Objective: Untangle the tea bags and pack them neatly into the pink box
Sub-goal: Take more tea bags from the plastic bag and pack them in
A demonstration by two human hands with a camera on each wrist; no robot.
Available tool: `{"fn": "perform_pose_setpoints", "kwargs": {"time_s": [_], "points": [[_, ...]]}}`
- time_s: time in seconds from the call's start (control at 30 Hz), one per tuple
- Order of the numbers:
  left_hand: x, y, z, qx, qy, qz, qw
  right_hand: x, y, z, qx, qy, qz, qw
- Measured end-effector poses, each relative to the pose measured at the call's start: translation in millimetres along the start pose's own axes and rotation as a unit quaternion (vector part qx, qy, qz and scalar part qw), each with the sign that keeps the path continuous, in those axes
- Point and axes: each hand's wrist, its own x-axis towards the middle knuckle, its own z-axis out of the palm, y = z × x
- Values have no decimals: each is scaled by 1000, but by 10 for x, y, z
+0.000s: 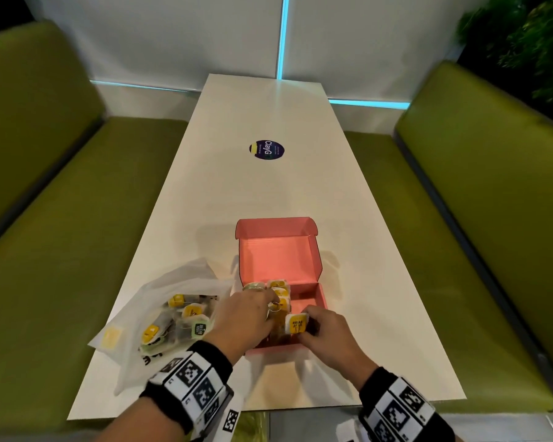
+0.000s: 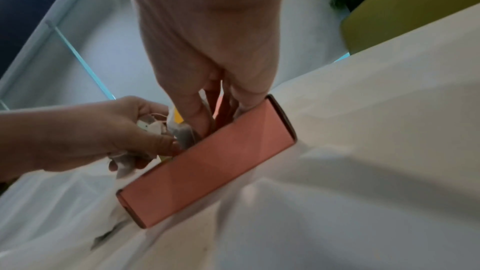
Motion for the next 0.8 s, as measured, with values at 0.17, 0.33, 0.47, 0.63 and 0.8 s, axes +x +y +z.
{"fn": "perform_pose_setpoints", "kwargs": {"time_s": [0.17,0.33,0.47,0.63,0.8], "points": [[49,46,36,42,2,-8,999,25,53,-7,-8,-42,-21,999],[37,35,22,10,26,-16,999,50,48,-28,-12,-79,-19,997],[48,29,16,-6,27,-27,999,75,11,-20,-17,-92,-27,995],[52,24,7,-26,35,-30,999,76,-36,-16,-9,-85,-22,996],[51,27,26,-30,49,-21,998,98,-35,56,-43,-64,-16,997]]}}
